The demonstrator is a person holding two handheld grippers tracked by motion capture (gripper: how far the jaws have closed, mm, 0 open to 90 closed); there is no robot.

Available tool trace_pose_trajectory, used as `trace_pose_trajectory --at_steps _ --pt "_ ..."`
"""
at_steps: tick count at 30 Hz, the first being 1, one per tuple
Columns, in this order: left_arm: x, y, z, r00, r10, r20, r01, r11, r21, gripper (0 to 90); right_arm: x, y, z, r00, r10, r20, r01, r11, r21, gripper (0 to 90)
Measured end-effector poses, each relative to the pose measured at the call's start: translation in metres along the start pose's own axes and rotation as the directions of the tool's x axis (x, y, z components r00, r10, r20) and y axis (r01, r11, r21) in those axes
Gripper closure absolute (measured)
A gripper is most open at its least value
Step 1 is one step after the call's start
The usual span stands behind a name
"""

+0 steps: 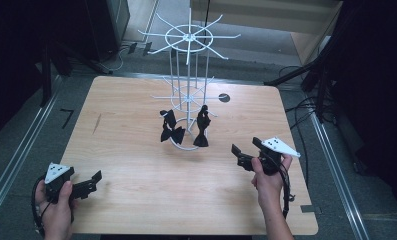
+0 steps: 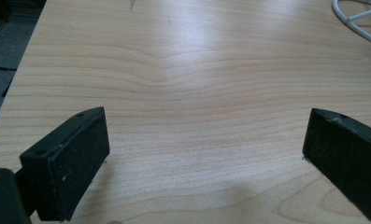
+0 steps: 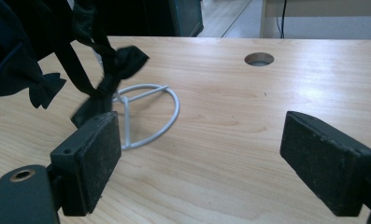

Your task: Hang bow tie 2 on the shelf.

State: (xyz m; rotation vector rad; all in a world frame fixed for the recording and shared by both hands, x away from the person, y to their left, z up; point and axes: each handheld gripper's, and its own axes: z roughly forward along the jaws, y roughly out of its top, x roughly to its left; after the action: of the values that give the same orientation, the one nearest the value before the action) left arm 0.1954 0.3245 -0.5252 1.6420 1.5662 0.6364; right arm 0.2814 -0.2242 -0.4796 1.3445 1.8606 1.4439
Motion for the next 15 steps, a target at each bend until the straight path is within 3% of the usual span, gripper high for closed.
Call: trace_pose_trajectory --at_steps 15 --pt "0.000 0.000 0.000 1.0000 0.004 0.000 -0.004 1.0000 0.003 1.0 -0.017 -0.024 -0.024 0.9995 0.027 0.014 -0.028 1.000 0.009 12.8"
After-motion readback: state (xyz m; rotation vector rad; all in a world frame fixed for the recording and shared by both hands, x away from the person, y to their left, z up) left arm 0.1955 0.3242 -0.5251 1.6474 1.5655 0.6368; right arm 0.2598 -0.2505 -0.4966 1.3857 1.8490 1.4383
